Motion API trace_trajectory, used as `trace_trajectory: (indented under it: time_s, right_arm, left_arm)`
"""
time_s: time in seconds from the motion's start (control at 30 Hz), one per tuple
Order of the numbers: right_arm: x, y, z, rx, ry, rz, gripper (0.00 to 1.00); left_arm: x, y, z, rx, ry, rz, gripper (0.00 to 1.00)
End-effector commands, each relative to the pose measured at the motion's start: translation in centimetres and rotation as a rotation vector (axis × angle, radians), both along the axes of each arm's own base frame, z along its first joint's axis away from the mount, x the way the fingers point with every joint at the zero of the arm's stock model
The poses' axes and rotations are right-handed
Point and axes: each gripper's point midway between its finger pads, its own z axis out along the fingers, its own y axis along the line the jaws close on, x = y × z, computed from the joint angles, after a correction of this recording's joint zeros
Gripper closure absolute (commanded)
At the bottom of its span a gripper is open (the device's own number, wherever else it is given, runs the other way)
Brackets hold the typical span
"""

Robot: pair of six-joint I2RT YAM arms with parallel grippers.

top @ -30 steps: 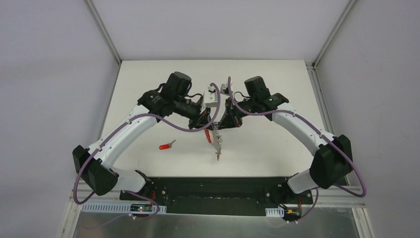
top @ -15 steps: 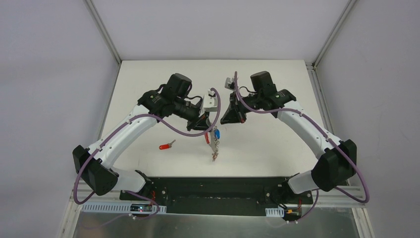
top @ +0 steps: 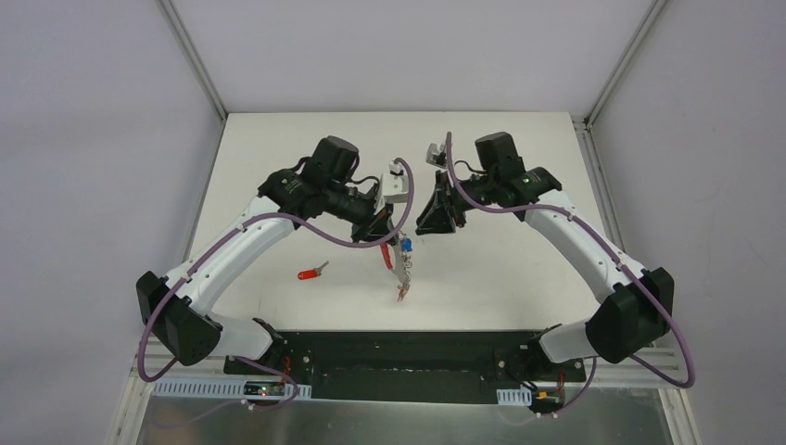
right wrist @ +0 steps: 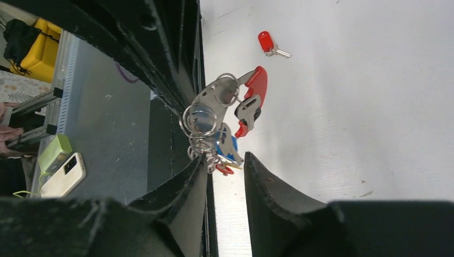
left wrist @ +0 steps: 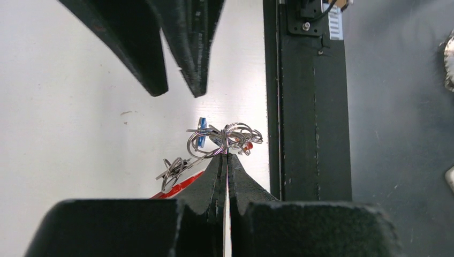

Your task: Put the keys on the keyring

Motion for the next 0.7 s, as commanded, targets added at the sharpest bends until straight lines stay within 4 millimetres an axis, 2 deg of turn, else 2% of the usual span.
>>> trace_trajectory:
  time_s: [0.0, 0.33, 0.57, 0.67]
  right_arm:
    - [-1.7, -0.2, 4.3, 0.091, -0.058, 0.057, 0.65]
    - [-1.8, 0.1, 6.8, 0.128, -0.084, 0.079, 0.67]
    - [-1.7, 0.3, 7.2, 0.135, -0.08, 0.093, 0.66]
    - [-2.0, 0.1, 7.1, 0.135, -0.078, 0.1, 0.71]
  left_arm:
    - [0.3, -1.2, 2.5, -0.076, 0.05, 0.08, 1.0]
    - [0.4, -1.8, 4.7, -0.077, 0.244, 0.208, 1.0]
    - [0.0, -2.9, 6.0, -0.077, 0.411, 0.24, 1.0]
    - [0.2, -3.1, 5.9, -0.079, 0.416, 0.244, 1.0]
